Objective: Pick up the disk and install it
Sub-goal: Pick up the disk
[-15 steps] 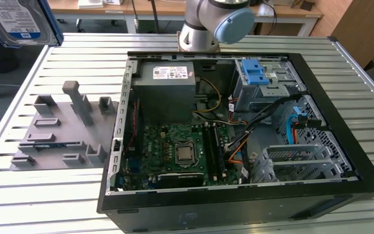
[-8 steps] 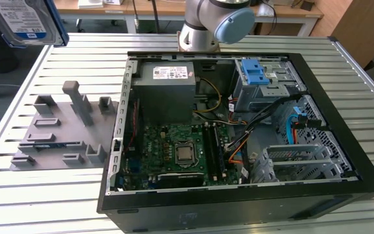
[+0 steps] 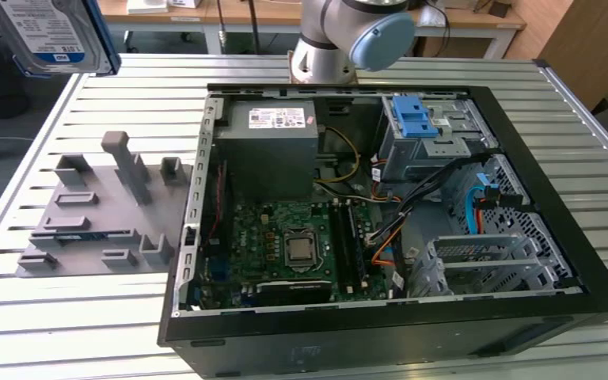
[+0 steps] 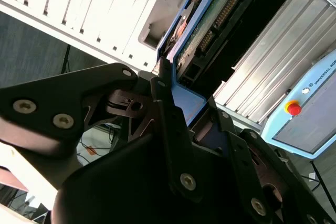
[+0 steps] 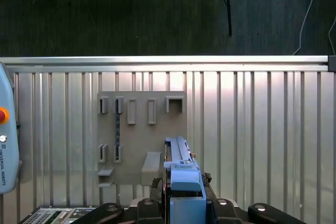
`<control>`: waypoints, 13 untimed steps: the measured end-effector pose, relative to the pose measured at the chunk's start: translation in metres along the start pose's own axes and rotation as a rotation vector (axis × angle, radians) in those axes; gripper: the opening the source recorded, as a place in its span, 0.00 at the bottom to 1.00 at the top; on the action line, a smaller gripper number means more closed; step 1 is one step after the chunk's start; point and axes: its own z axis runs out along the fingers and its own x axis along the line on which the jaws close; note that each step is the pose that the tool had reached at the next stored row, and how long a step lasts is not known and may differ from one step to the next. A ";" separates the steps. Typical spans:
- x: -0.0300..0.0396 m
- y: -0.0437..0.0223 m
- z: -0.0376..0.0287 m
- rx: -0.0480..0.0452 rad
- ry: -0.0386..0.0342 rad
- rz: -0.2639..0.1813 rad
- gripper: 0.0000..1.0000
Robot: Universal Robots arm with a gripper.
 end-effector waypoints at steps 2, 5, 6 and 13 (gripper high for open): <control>-0.0001 -0.0036 0.0001 0.0000 0.0001 0.000 0.36; -0.0001 -0.0075 0.0002 0.0001 0.0000 0.000 0.36; -0.0002 -0.0086 0.0002 0.0001 0.0000 0.000 0.36; 0.0024 -0.0125 0.0002 -0.0001 0.0001 0.000 0.36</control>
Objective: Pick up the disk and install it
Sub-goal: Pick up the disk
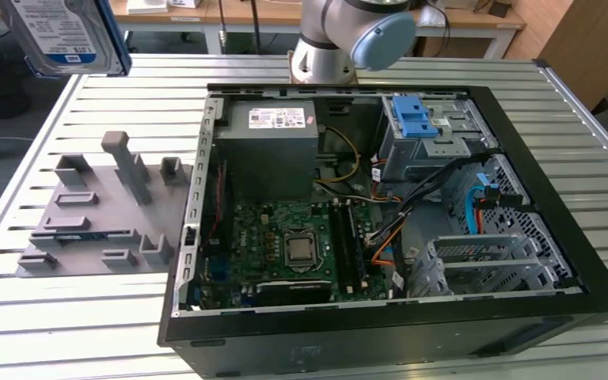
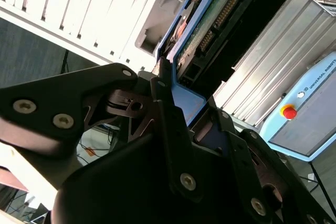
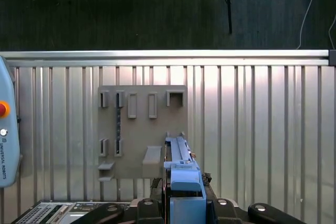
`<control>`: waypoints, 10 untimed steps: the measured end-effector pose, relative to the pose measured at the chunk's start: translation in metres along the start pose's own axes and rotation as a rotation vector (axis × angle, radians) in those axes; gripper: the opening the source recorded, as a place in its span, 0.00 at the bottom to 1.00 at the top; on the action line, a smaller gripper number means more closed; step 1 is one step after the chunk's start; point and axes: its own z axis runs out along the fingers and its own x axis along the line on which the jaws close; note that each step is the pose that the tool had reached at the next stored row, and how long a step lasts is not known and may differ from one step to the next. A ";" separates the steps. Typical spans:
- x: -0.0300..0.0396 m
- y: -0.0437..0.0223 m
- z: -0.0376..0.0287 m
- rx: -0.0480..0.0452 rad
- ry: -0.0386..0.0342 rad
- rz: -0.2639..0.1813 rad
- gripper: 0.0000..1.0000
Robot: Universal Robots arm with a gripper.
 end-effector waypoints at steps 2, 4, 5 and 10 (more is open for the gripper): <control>0.0024 -0.0002 0.0000 0.0000 0.0000 0.000 0.36; 0.0050 -0.0006 0.0000 0.0001 0.0000 0.000 0.36; 0.0071 -0.0010 0.0000 0.0000 -0.0001 0.000 0.36; 0.0159 -0.0042 0.0000 -0.0002 -0.0005 0.000 0.36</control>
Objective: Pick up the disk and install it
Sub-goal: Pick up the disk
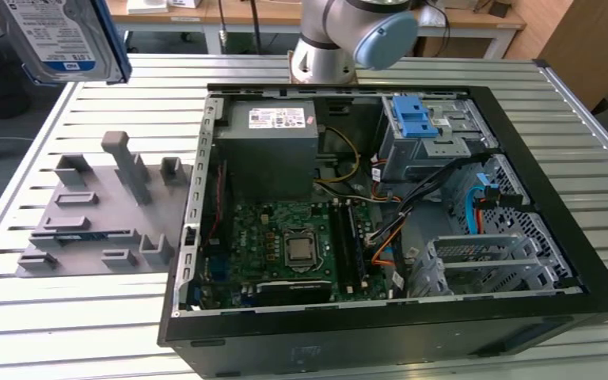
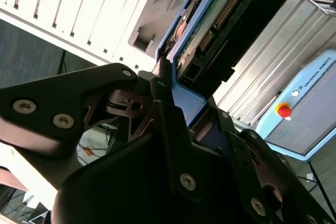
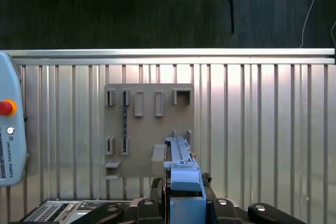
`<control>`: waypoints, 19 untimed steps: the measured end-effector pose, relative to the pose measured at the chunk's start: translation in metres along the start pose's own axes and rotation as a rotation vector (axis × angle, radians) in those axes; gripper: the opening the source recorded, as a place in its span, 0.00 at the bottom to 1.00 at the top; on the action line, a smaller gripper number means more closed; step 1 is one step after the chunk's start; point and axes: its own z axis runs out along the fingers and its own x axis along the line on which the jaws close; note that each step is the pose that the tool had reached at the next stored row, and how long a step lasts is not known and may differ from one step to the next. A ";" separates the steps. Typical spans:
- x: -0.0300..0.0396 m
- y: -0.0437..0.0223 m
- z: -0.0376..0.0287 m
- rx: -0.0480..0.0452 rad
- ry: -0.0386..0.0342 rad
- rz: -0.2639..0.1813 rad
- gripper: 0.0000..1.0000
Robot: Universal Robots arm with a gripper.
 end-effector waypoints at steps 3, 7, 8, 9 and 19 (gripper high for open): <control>0.0052 -0.0020 0.0001 -0.0001 -0.0001 0.000 0.36; 0.0115 -0.0047 0.0000 -0.0004 0.0000 0.000 0.36; 0.0130 -0.0054 0.0000 -0.0006 0.0000 0.000 0.36; 0.0144 -0.0066 0.0001 -0.0007 0.0000 0.000 0.36; 0.0206 -0.0267 0.0004 -0.0089 0.0001 0.000 0.36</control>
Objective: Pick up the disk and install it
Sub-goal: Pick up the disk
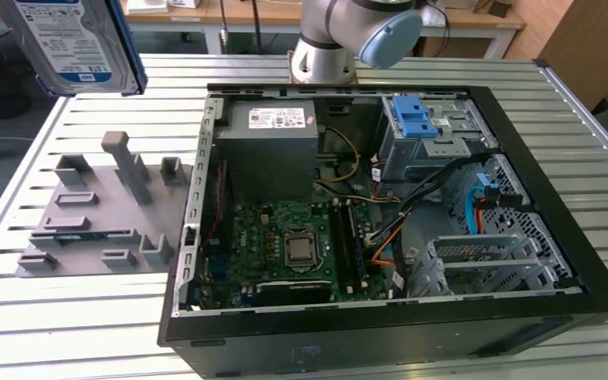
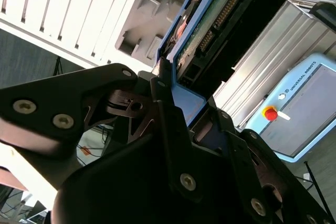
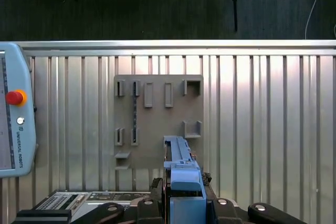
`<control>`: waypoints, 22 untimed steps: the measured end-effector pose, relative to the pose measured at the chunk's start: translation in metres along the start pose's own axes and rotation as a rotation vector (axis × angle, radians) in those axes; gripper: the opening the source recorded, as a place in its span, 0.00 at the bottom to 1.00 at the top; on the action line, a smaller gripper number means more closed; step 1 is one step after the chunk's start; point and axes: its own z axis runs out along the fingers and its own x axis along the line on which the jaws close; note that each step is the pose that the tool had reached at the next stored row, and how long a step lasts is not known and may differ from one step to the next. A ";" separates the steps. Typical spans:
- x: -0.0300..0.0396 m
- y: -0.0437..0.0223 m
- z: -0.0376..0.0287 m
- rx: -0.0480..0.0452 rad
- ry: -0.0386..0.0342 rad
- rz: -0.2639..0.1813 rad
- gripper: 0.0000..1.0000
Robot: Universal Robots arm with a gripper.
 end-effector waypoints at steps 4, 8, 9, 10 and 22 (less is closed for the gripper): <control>0.0019 -0.0080 0.0000 -0.0038 0.0001 0.000 0.36; 0.0041 -0.0155 0.0001 -0.0073 0.0002 0.000 0.36; 0.0046 -0.0172 0.0001 -0.0081 0.0002 0.000 0.36; 0.0052 -0.0190 0.0000 -0.0089 0.0003 0.000 0.36; 0.0104 -0.0445 0.0002 -0.0177 0.0004 0.000 0.36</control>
